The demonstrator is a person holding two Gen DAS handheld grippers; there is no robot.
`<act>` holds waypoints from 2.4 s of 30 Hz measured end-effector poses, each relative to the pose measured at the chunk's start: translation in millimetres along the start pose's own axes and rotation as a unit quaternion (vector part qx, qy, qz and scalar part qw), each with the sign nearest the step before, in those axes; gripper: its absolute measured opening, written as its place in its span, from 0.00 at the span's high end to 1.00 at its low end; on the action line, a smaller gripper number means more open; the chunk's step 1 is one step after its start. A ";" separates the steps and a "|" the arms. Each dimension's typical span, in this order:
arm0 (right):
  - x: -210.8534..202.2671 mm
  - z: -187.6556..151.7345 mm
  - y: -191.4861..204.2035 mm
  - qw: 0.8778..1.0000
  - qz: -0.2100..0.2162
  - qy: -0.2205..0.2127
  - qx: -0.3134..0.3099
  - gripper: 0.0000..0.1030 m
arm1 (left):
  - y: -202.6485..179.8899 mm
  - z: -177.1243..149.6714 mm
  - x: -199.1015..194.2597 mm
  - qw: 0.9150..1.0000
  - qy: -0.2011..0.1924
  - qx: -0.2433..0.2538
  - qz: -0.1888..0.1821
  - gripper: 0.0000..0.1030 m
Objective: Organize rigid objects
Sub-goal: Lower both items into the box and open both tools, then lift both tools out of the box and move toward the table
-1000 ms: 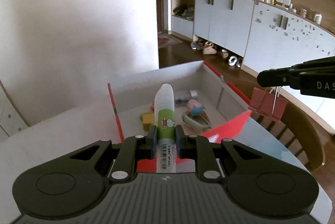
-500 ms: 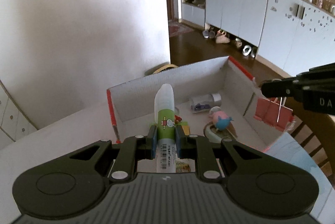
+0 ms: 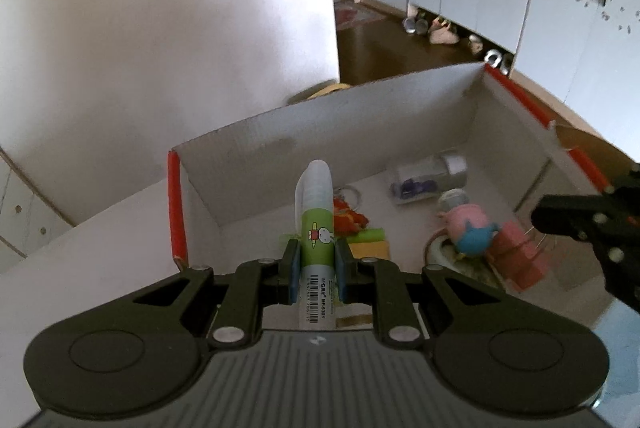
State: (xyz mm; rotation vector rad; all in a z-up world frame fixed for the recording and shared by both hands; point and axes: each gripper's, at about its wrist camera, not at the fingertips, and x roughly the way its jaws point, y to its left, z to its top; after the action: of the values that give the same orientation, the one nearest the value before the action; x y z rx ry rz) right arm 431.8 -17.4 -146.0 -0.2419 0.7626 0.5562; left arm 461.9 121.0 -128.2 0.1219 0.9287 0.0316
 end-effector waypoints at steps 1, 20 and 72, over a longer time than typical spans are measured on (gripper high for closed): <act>1.5 -0.1 2.4 1.000 0.000 0.001 -0.004 1.00 | 0.8 0.5 4.1 1.000 0.004 0.001 0.003 0.84; 23.4 -13.7 4.2 0.999 0.017 0.036 0.010 0.75 | 8.6 -1.1 37.3 0.997 0.081 -0.011 -0.009 0.83; -140.5 -28.9 72.5 0.998 0.024 -0.055 0.036 0.32 | 11.9 -86.0 -184.2 0.992 -0.093 -0.035 -0.073 0.34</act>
State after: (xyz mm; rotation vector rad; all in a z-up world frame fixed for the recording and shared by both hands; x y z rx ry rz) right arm 291.8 -23.1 -67.3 -0.1262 0.6808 0.5816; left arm 283.1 125.9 -31.0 -0.0075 0.7471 -0.0812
